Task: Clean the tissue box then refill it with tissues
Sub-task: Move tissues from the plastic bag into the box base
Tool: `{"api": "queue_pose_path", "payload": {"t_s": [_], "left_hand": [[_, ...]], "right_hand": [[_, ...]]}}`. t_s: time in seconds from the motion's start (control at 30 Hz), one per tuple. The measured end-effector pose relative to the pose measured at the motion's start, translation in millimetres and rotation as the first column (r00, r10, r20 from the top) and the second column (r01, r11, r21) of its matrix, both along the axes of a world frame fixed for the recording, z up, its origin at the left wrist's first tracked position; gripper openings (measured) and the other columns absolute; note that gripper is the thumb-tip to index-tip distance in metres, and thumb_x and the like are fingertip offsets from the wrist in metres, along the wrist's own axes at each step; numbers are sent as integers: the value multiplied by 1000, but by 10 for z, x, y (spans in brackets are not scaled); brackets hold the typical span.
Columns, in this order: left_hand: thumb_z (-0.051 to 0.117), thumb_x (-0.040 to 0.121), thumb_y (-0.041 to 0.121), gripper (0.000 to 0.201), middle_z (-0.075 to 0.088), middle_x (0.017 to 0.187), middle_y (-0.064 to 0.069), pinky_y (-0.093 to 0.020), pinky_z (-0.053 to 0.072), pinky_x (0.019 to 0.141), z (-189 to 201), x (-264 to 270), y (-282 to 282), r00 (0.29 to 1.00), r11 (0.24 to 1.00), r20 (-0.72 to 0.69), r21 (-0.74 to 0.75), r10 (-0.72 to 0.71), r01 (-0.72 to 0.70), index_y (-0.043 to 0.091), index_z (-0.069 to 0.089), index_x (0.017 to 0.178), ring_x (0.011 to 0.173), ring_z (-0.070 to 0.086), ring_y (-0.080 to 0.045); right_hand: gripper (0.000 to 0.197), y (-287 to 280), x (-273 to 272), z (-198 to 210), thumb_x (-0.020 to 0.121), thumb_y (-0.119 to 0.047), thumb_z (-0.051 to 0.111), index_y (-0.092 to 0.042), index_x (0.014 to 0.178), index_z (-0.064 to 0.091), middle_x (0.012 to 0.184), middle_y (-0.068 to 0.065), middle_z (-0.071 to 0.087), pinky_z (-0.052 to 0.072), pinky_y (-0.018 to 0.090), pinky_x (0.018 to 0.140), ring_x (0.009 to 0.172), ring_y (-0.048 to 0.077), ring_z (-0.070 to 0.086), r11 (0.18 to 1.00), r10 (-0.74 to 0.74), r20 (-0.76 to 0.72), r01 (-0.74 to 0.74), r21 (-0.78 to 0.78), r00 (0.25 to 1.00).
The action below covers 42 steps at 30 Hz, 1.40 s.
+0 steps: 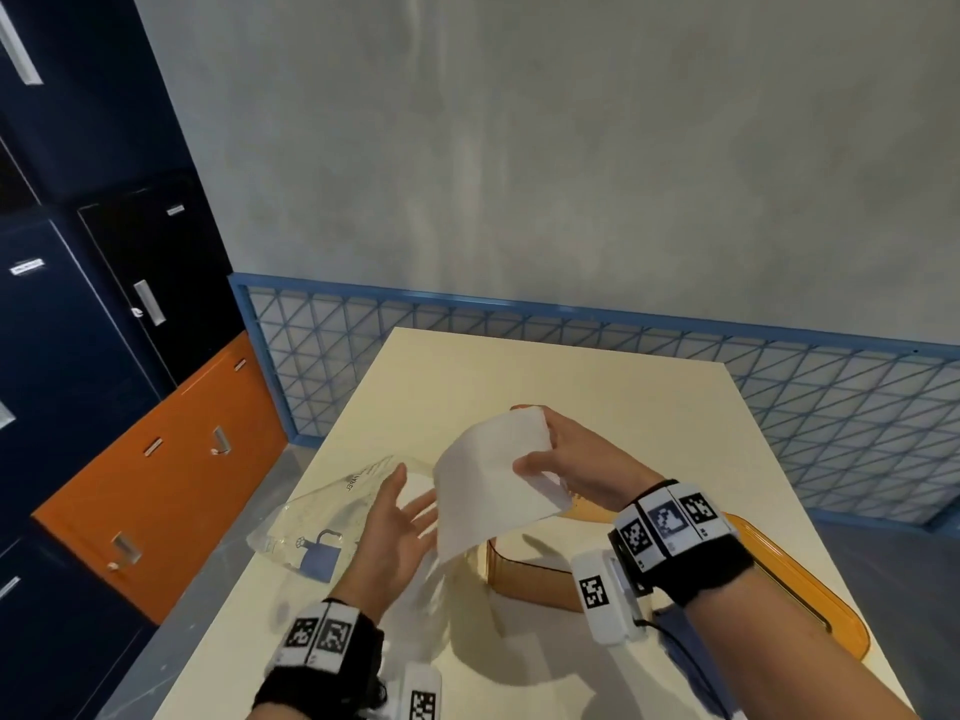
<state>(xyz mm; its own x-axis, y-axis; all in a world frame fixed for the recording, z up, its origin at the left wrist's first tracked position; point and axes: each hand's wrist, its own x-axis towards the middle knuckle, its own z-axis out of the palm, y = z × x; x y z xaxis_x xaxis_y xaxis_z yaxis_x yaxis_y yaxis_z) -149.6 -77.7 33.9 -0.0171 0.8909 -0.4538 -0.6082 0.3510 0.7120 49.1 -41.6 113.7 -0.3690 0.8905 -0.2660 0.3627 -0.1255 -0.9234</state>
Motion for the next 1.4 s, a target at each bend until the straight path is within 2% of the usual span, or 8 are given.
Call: {"api": "queue_pose_path", "payload": {"t_s": [0.1,0.23,0.4,0.67,0.93,1.1,1.27,1.4], "left_hand": [[54,88,22,13,56,91,-9,-32,41,67,46,-136,35,987,988,-69,35,-146,148,13,60,95,77,49,-22],[47,85,-2,23,63,100,-9,-34,45,75,-61,-331,127,939,992,-343,115,-2,44,11,59,100,90,56,-25],[57,75,16,34,60,104,-11,-36,47,78,-109,-458,10,707,970,-679,241,195,-35,8,51,108,97,56,-29],[44,86,-11,52,47,116,-6,-29,42,83,-351,-402,-187,656,963,-714,255,245,-83,13,36,132,101,48,-22],[41,88,-15,58,42,125,-9,-38,45,95,-419,-313,-149,690,959,-677,267,257,-94,11,29,139,109,46,-24],[51,91,-2,56,47,114,-8,-31,42,88,-248,-201,62,641,941,-722,339,260,1,14,27,139,103,50,-23],[57,90,5,62,46,92,-4,-19,40,63,-157,295,362,593,951,-804,218,48,219,17,25,142,75,48,-13],[51,90,-1,63,56,111,-16,-23,42,81,-235,734,461,482,915,-872,124,-84,383,14,22,145,94,54,-23]], "right_hand": [[71,58,-87,-60,82,-4,63,-27,140,30,128,7,53,47,40,97,115,27,54,1000,-23,7,23,-5,1000],[90,131,-224,-325,79,2,65,-36,144,16,124,13,59,51,39,83,109,32,59,976,-211,-69,206,-73,975],[61,67,-470,-751,77,7,62,-7,133,42,117,13,60,54,41,85,104,29,59,919,-363,-121,334,-208,924],[36,-115,-714,-1058,77,12,50,-11,103,45,93,6,52,42,19,62,81,15,51,946,-322,-82,318,-52,943],[27,-52,-725,-1110,85,1,52,-10,110,48,106,10,57,46,27,79,100,24,55,958,-287,14,286,26,958],[24,26,-357,-901,90,-10,58,-8,114,56,109,5,65,51,35,89,101,23,62,918,-397,-21,397,-6,917],[17,15,297,-806,85,-14,57,-7,100,64,93,5,68,48,26,65,81,19,64,852,-521,141,524,22,842],[10,15,643,-914,84,-13,58,-4,85,61,86,11,62,45,29,71,85,27,59,846,-503,381,533,30,776]]}}
